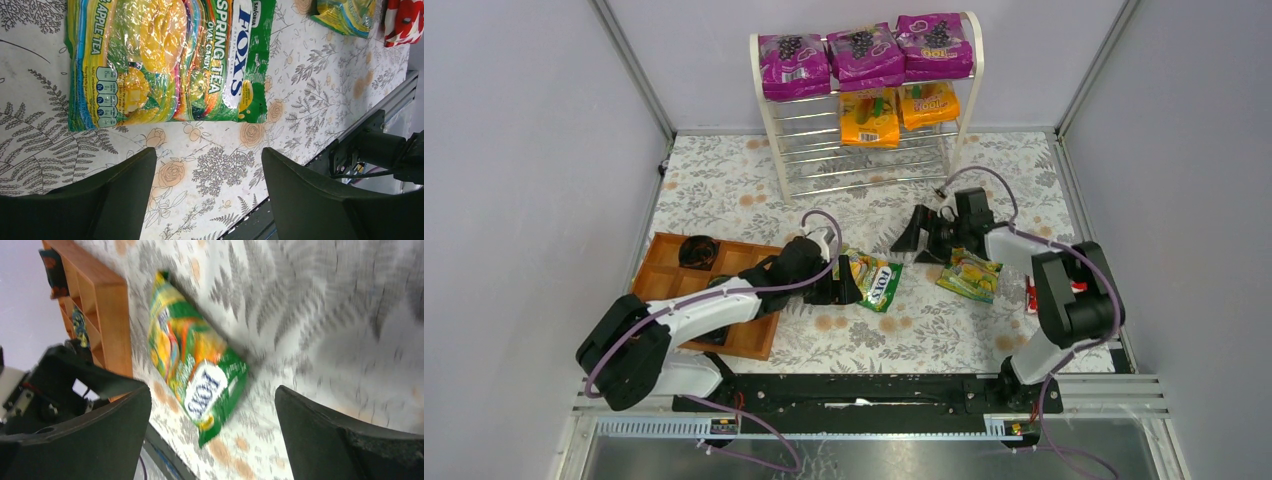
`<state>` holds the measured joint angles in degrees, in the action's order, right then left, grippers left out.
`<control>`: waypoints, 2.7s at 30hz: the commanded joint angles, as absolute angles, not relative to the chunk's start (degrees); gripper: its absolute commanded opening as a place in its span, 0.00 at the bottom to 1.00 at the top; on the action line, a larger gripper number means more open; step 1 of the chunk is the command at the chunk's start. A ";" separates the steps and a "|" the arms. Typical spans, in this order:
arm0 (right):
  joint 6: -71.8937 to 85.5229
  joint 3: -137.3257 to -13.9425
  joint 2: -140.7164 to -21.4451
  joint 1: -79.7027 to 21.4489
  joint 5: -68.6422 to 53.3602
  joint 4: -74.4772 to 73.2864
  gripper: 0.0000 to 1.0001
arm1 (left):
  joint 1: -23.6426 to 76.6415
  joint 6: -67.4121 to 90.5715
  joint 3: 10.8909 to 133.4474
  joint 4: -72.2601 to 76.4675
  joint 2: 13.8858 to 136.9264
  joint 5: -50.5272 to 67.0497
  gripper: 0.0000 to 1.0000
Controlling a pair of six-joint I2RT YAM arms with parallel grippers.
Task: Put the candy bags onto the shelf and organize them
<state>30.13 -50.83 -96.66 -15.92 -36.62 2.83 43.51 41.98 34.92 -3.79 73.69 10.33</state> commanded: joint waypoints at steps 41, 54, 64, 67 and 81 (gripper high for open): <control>68.71 -25.16 -98.74 -32.11 -23.63 56.45 0.55 | 34.33 45.79 34.10 13.13 88.68 17.81 0.46; 73.40 -22.32 -98.50 -31.99 -18.44 63.88 0.15 | 34.37 39.37 38.43 5.21 77.32 14.32 0.53; 74.29 -25.63 -95.36 -28.42 -17.84 60.54 0.14 | 34.19 27.25 53.29 -13.69 63.78 7.20 0.66; 75.07 -27.31 -93.95 -25.54 -17.92 59.52 0.12 | 34.19 23.17 57.21 -17.04 61.40 4.92 0.69; 74.78 -42.26 -95.98 -17.80 -6.45 54.02 0.11 | 38.34 14.79 51.87 -15.09 55.61 -8.24 0.73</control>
<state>73.49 -36.77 -94.02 -18.41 -13.04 49.45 36.47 17.72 53.36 -16.75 57.56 -2.04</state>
